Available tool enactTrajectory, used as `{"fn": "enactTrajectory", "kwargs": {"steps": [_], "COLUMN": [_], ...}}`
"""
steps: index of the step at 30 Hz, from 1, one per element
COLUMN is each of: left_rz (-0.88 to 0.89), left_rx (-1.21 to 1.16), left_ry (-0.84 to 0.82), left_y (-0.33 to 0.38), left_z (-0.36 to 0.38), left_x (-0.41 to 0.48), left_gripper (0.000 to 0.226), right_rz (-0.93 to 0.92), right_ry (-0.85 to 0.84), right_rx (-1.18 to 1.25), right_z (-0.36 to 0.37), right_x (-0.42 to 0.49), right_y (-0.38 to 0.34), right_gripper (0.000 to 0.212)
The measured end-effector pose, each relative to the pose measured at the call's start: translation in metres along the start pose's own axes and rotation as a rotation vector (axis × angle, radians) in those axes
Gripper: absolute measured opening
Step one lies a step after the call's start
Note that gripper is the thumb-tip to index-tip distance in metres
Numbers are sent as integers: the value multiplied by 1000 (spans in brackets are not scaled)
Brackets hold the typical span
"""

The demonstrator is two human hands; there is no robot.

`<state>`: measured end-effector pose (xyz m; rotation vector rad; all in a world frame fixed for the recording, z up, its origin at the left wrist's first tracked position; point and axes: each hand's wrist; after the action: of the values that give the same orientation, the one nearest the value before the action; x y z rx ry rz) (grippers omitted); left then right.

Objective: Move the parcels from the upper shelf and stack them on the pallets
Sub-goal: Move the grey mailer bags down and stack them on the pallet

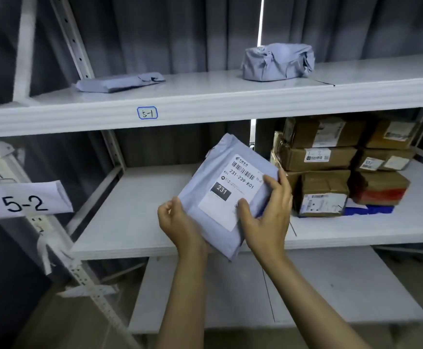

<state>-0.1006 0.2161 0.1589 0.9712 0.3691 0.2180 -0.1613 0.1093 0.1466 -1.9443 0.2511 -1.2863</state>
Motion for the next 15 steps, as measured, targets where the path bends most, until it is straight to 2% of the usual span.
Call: {"fn": "enactTrajectory", "kwargs": {"steps": [6,10,12,15], "left_rz": [-148,-159,-140,-107], "left_rx": [16,8,18,52], "left_ry": [99,132,129,130], "left_y": [-36,-52,-56,-60], "left_z": [-6,-3,1,9], "left_x": [19,36,41,47], "left_gripper": [18,18,18,18], "right_rz": [261,420,512,604], "right_ry": [-208,-388,-495,-544], "right_rx": [112,205,258,314], "right_z": [3,9,14,23], "right_x": [-15,-19,-20,-21], "right_y": [31,41,44,51], "right_gripper": [76,63,63,61]}}
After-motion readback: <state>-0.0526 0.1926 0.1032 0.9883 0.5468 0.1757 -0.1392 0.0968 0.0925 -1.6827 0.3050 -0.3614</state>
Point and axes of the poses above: each hand's wrist, its own x-axis towards the middle knuckle, its own z-axis out of the palm, y = z × x, and after that the axes turned 7 degrees about -z, right-handed
